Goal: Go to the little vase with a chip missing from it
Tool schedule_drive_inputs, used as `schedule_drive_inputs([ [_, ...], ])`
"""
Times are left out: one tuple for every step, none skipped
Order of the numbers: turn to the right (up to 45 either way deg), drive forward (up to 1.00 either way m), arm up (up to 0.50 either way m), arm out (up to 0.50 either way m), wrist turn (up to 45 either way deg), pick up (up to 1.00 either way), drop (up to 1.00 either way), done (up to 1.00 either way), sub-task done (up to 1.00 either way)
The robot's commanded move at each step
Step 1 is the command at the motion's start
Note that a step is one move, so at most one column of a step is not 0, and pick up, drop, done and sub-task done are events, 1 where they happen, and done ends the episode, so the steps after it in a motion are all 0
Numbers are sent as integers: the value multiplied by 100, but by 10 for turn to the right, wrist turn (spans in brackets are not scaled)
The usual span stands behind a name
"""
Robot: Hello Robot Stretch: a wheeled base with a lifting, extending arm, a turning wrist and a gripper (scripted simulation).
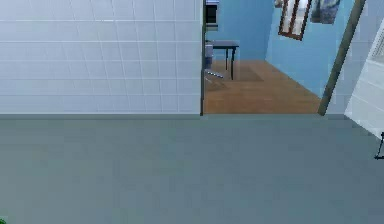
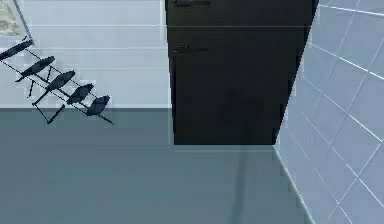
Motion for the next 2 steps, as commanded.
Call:
schedule_drive_inputs([
  [120, 0, 0, 0, 0, 0, 0, 0, 0],
  [0, 100, 0, 0, 0, 0, 0, 0, 0],
])
